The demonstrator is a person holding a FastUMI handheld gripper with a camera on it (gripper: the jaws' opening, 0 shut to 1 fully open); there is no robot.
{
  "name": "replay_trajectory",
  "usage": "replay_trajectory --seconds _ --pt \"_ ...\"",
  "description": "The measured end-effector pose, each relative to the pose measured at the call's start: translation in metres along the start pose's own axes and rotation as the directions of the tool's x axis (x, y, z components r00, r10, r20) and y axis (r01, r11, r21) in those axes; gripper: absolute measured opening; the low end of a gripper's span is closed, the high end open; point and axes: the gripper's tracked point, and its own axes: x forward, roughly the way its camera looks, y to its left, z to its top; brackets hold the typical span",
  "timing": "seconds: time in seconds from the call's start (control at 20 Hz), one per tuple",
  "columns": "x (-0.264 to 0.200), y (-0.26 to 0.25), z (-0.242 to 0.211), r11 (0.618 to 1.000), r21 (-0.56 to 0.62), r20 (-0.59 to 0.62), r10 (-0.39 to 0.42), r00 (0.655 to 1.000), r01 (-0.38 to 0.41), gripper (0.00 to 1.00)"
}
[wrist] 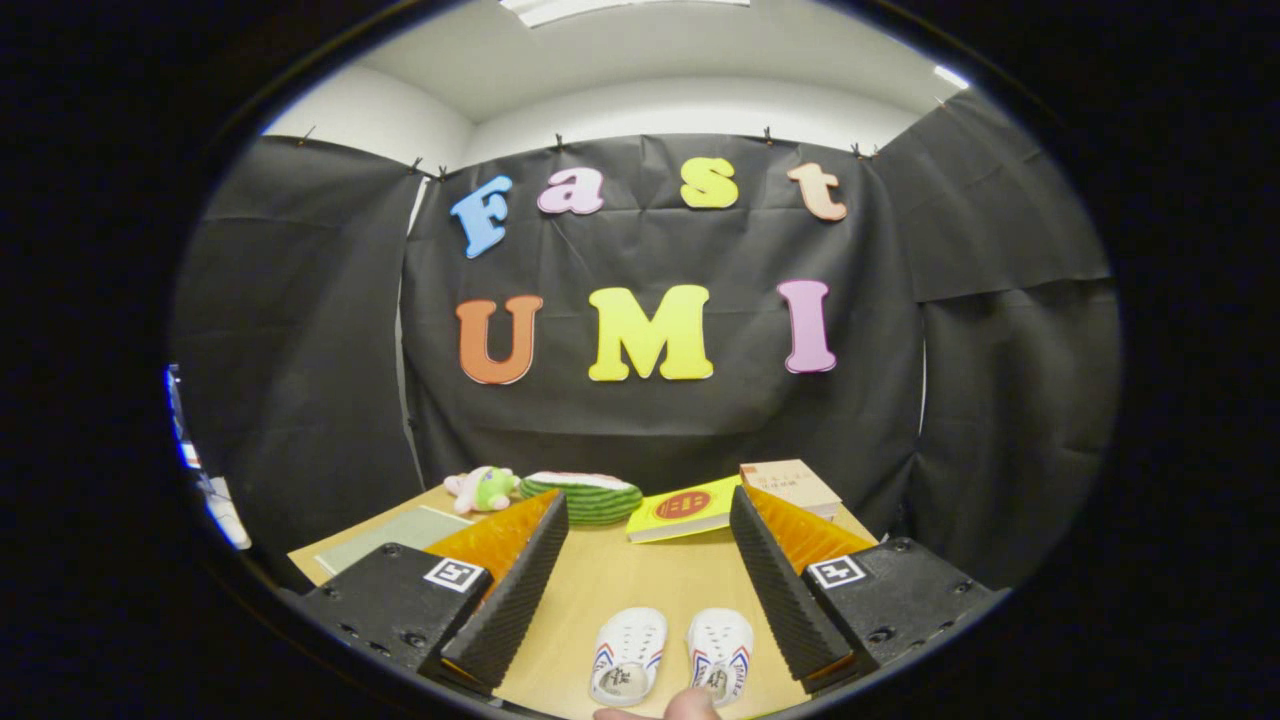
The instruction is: Open the storage box then place both shoes into the box .Put the left shoe in first, then the right shoe, with the right side of both shoes facing outward in a uniform manner.
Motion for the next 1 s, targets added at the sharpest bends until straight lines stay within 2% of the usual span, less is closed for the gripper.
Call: replay_trajectory --seconds 0.6,0.8,1.0 --pt "0.0 -0.004 -0.001 1.0 0.019 0.005 -0.009 1.0 0.009 1.0" --pt "0.0 0.002 -0.005 0.999 0.04 0.0 0.031 1.0 -0.03 1.0" --pt "0.002 0.025 -0.014 0.983 0.097 -0.02 0.16 0.987 -0.158 1.0"
